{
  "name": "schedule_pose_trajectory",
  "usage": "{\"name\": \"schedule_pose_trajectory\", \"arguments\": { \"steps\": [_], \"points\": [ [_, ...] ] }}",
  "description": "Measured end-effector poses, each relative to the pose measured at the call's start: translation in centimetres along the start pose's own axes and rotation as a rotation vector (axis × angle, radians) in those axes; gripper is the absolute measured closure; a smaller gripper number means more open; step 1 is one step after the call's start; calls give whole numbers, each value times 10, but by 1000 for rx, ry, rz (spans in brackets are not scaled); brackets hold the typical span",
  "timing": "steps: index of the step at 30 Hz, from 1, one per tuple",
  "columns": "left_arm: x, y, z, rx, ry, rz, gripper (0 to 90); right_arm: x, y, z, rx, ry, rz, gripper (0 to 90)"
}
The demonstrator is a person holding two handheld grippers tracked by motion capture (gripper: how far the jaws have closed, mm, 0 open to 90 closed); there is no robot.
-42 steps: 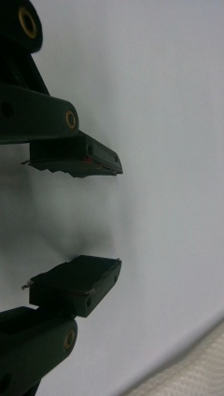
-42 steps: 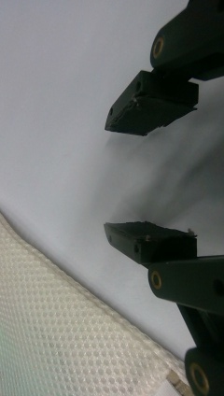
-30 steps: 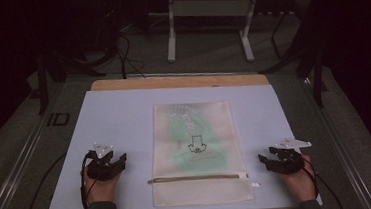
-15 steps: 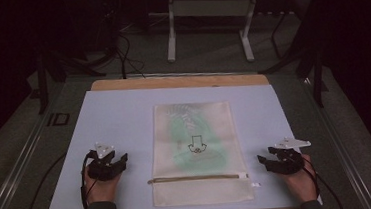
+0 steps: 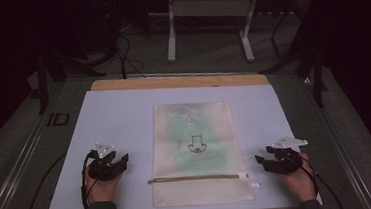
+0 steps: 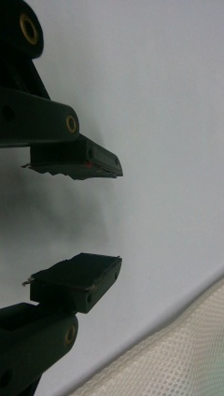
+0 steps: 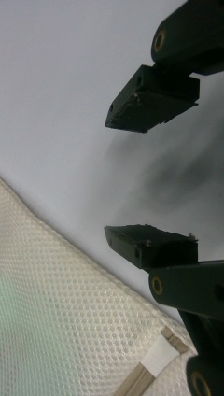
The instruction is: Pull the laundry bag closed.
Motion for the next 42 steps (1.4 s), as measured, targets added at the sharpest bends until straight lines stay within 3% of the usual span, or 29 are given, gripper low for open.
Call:
{"name": "schedule_pose_trajectory", "arguments": {
  "steps": [33, 42],
  "points": [
    [-2, 1, -1, 9, 0, -7, 493, 35, -20, 13, -11, -76, 86, 414],
    [-1, 1, 0, 6, 3, -6, 496, 50, -29, 11, -9, -112, 135, 419]
  ]
}}
Point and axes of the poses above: each handheld gripper's, and its own axes: z roughly backward along the jaws, y roughly out of its underside, x roughly to its left, the point moved 10 cm from there along -z, roughly forward along the jaws, and after that the axes turned 11 degrees about y, right-handed, at the moved point
